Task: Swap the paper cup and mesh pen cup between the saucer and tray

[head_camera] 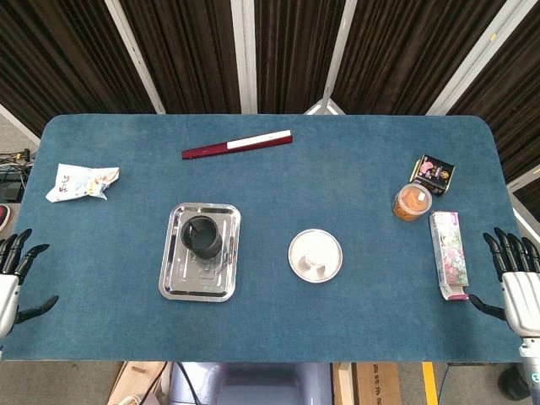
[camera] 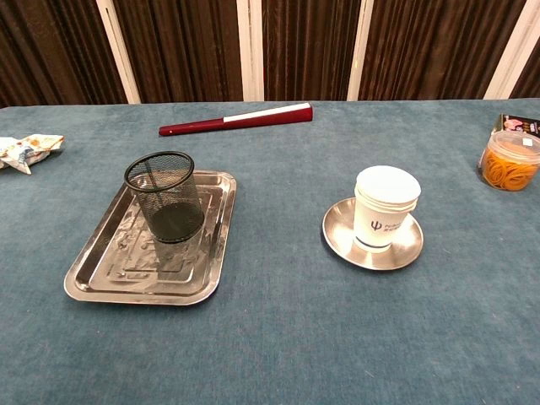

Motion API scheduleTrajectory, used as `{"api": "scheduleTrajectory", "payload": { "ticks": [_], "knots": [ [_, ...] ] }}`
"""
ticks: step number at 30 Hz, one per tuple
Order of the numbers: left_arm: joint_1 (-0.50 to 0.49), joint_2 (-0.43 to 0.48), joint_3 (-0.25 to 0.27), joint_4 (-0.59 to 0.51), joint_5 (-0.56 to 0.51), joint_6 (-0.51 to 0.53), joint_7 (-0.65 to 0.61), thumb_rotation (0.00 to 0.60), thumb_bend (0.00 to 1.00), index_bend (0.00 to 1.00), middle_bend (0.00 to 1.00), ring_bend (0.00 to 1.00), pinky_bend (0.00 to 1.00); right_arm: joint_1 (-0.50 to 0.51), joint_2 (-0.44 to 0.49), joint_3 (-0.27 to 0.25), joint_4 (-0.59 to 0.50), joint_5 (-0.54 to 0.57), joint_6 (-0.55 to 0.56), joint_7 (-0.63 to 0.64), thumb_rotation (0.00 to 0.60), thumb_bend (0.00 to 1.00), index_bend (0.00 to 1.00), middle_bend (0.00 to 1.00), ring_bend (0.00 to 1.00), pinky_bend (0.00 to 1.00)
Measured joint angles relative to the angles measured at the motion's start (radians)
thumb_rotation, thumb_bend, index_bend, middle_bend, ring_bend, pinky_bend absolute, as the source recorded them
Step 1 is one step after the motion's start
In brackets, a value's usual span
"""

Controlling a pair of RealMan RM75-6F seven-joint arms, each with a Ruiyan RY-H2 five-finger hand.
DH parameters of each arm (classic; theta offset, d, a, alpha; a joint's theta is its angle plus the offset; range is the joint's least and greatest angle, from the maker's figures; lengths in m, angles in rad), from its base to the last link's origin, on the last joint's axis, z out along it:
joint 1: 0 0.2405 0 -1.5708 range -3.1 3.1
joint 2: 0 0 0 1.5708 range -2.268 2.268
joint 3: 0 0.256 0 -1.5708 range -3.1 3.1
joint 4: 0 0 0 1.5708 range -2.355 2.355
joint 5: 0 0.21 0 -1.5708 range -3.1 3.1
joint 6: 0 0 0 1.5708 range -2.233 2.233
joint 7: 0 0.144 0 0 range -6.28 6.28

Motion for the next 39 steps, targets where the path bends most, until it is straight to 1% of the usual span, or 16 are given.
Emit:
{"api": "scheduleTrajectory", "payload": {
  "ticks": [8,15,19,24,27,30,33,35,36,39],
  "knots": [
    [0.009,0.004,0.001,-0.005,0.018,0.028,-0.009,0.600,0.16,0.20,0.00,0.00,0.01,0.002,-0.007,-0.003,-0.001,-0.006,0.000,-0.013,0.600,0.00,0.00,0.00,0.00,0.00],
    [0.003,-0.001,0.001,0.000,0.012,0.011,0.000,0.600,0.15,0.20,0.00,0.00,0.01,0.001,-0.001,-0.005,-0.015,0.006,-0.012,-0.005,0.600,0.00,0.00,0.00,0.00,0.00],
    [0.003,-0.001,0.004,-0.006,0.010,0.007,0.008,0.600,0.15,0.20,0.00,0.00,0.01,0.000,0.005,-0.005,-0.018,-0.002,-0.007,0.014,0.600,0.00,0.00,0.00,0.00,0.00],
    [0.011,-0.003,0.008,-0.012,0.020,0.023,0.018,0.600,0.15,0.20,0.00,0.00,0.01,-0.003,0.008,-0.007,-0.019,-0.015,0.002,0.072,0.600,0.00,0.00,0.00,0.00,0.00],
    [0.012,-0.005,0.006,-0.013,0.016,0.026,0.019,0.600,0.16,0.20,0.00,0.00,0.01,0.006,0.011,-0.012,-0.029,-0.024,-0.015,0.071,0.600,0.00,0.00,0.00,0.00,0.00],
    [0.011,-0.010,0.005,-0.011,0.016,0.024,0.030,0.600,0.15,0.20,0.00,0.00,0.01,0.035,0.018,-0.015,-0.052,-0.040,-0.062,0.060,0.600,0.00,0.00,0.00,0.00,0.00],
    [0.007,-0.015,0.005,-0.011,0.015,0.016,0.033,0.600,0.15,0.20,0.00,0.00,0.01,0.083,0.030,-0.016,-0.093,-0.053,-0.141,0.038,0.600,0.00,0.00,0.00,0.00,0.00],
    [0.006,-0.015,0.003,-0.011,0.010,0.015,0.032,0.600,0.16,0.20,0.00,0.00,0.01,0.136,0.037,-0.012,-0.135,-0.053,-0.231,0.008,0.600,0.00,0.00,0.00,0.00,0.00],
    [0.007,-0.014,0.001,-0.010,0.006,0.015,0.029,0.600,0.16,0.20,0.00,0.00,0.01,0.152,0.038,-0.010,-0.145,-0.051,-0.257,-0.001,0.600,0.00,0.00,0.00,0.00,0.00],
    [0.009,-0.009,-0.004,-0.009,-0.001,0.020,0.018,0.600,0.15,0.20,0.00,0.00,0.01,0.237,0.033,0.009,-0.197,-0.024,-0.387,-0.051,0.600,0.00,0.00,0.00,0.00,0.00]
  ]
}}
